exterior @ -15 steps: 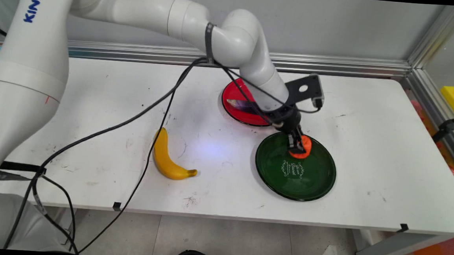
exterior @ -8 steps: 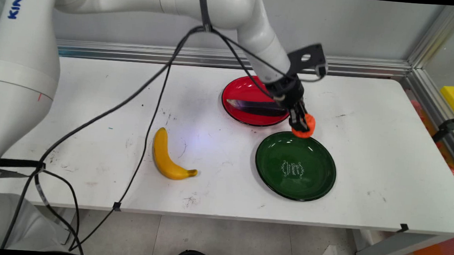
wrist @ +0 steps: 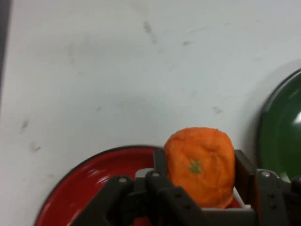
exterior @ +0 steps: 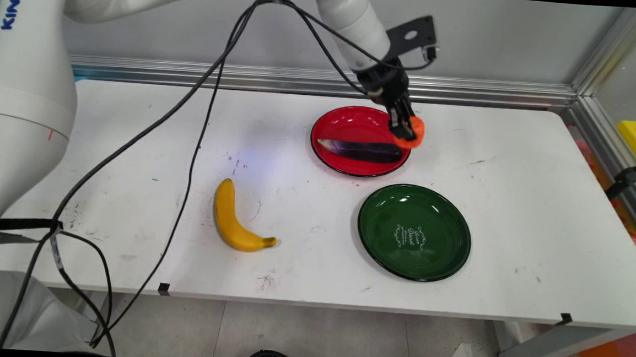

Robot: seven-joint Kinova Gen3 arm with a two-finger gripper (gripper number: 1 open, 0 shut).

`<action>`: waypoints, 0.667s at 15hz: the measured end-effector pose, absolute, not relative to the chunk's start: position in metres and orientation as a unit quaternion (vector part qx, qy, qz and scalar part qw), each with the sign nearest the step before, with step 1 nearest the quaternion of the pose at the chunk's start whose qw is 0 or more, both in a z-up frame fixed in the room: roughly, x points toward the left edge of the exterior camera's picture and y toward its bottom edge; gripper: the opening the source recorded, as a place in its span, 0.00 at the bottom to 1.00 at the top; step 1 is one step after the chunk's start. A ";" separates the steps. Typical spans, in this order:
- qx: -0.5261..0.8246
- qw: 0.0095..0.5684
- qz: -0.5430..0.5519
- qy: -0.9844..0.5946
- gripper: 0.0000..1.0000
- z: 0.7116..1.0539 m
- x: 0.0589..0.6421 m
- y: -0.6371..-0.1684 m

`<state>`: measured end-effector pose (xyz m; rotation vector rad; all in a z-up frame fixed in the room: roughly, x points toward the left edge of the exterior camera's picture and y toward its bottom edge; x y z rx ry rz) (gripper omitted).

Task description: Place the picked object on the red plate

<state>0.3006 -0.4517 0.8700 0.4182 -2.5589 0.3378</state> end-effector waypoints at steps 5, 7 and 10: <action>0.156 0.246 0.140 -0.946 0.00 0.859 0.337 -0.483; 0.156 0.242 0.142 -0.947 0.00 0.852 0.348 -0.491; 0.157 0.237 0.144 -0.948 0.00 0.842 0.363 -0.501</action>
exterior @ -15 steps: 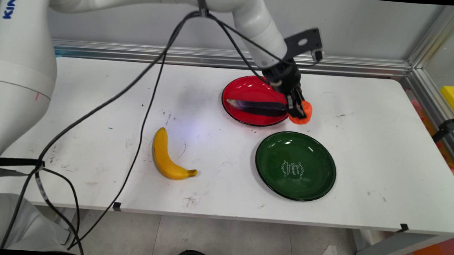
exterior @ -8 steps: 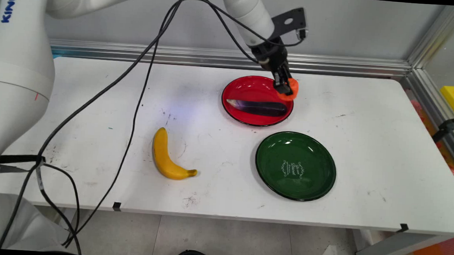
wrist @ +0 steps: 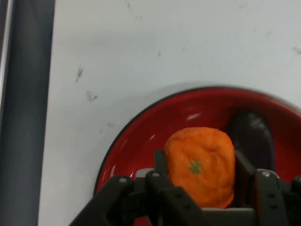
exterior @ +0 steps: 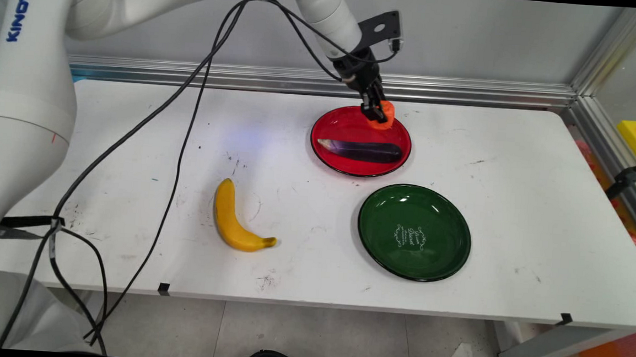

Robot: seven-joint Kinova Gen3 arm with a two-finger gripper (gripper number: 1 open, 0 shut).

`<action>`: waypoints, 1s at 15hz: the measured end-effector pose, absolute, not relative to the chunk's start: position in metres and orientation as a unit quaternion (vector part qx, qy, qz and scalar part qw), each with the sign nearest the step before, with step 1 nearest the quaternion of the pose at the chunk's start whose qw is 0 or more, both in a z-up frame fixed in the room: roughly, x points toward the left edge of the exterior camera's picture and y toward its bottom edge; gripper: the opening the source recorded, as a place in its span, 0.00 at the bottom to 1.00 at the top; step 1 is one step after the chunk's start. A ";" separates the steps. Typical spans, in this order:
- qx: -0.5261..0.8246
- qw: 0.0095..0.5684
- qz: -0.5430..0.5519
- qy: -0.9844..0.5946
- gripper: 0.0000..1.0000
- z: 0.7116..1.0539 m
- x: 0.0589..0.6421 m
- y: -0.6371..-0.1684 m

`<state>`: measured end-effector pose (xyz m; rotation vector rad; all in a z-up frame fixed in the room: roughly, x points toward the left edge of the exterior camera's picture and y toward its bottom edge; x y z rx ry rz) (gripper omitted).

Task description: Place the picked object on the red plate

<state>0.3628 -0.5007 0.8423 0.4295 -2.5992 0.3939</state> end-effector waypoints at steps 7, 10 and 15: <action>0.158 0.229 0.138 -0.951 0.00 0.817 0.389 -0.512; 0.161 0.229 0.133 -0.951 0.00 0.807 0.393 -0.513; 0.167 0.232 0.129 -0.950 0.00 0.795 0.396 -0.514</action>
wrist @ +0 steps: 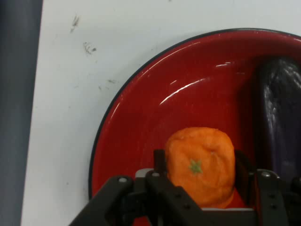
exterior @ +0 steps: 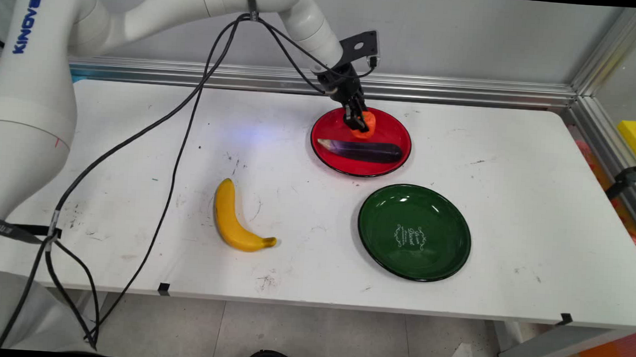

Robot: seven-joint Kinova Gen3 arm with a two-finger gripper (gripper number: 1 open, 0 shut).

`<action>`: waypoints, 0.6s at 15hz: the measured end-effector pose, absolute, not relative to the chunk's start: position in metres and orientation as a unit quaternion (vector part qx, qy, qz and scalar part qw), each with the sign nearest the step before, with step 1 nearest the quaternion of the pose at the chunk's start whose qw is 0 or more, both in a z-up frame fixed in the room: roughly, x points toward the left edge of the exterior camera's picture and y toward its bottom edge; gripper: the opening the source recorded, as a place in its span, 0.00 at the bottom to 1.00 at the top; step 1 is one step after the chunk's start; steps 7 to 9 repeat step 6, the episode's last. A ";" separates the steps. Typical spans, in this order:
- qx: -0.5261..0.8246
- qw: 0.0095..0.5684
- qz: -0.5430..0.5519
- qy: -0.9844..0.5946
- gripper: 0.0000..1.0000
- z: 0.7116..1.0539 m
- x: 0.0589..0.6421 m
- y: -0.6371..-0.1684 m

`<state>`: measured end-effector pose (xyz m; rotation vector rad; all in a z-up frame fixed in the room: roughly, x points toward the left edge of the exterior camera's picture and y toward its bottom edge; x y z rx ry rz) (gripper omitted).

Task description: Place the picked object on the red plate

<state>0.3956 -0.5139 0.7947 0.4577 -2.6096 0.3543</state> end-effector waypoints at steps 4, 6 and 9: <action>0.170 0.235 0.128 -0.949 1.00 0.790 0.396 -0.514; 0.172 0.236 0.127 -0.948 1.00 0.789 0.396 -0.514; 0.172 0.236 0.127 -0.948 1.00 0.789 0.396 -0.514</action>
